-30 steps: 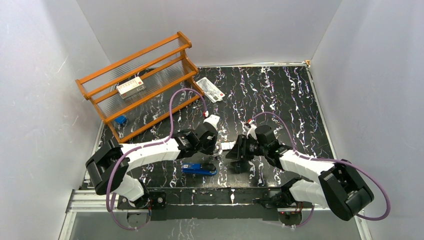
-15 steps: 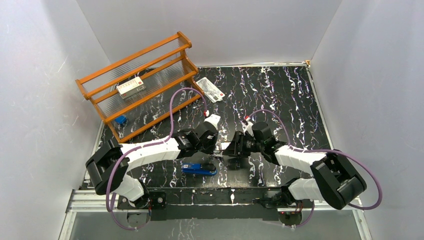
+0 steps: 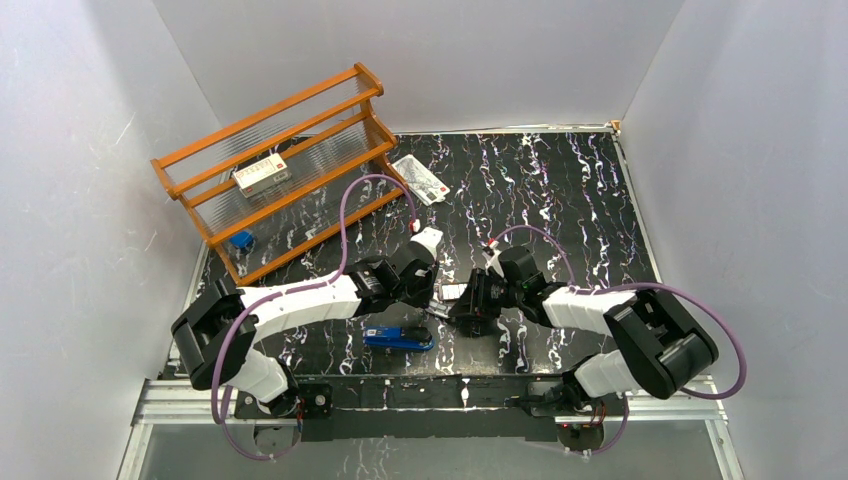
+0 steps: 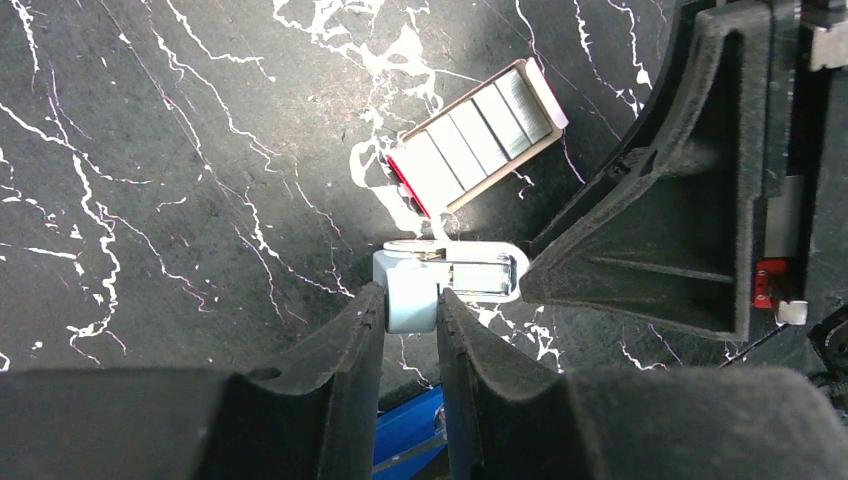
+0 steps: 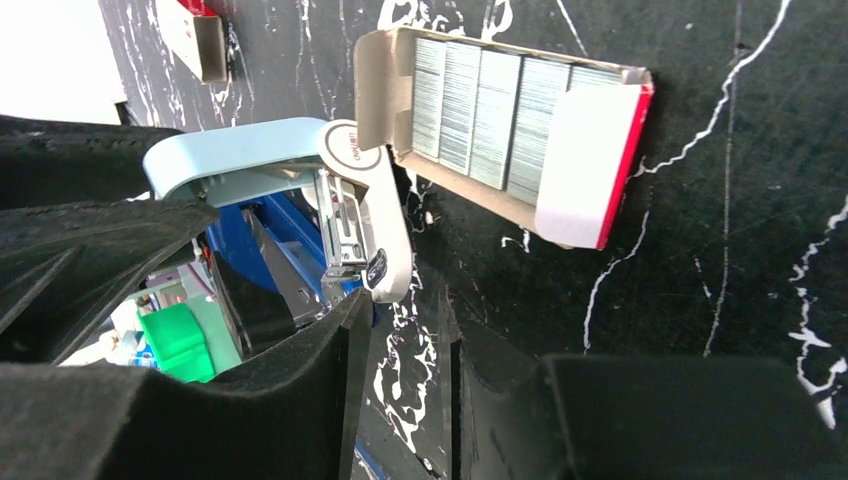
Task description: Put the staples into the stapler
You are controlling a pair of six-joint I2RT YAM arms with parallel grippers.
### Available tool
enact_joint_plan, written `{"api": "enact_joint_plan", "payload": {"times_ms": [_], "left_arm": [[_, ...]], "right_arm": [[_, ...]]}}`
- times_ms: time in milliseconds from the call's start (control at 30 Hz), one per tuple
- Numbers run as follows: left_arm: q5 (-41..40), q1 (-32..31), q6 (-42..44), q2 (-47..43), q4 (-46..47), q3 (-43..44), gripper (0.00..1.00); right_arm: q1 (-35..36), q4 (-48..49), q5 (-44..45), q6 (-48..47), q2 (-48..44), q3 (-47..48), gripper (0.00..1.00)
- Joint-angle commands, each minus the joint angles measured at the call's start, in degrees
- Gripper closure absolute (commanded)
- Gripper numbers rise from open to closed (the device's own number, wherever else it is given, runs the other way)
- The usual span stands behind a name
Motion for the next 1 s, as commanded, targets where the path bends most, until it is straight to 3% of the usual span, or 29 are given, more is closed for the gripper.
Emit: {"api": "enact_joint_plan", "payload": {"times_ms": [0, 467, 967], "left_arm": [[0.5, -0.3, 0.0, -2.3, -0.1, 1.9, 0.77], [3.0, -0.2, -0.7, -1.8, 0.1, 1.9, 0.72], [6.7, -0.2, -0.5, -1.5, 0.3, 2.5, 0.66]], "right_arm": [[0.1, 2.4, -0.5, 0.2, 1.0, 2.0, 0.63], [0.2, 3.2, -0.4, 0.3, 3.2, 0.8, 0.72], [0.2, 4.9, -0.4, 1.3, 5.6, -0.1, 0.74]]}}
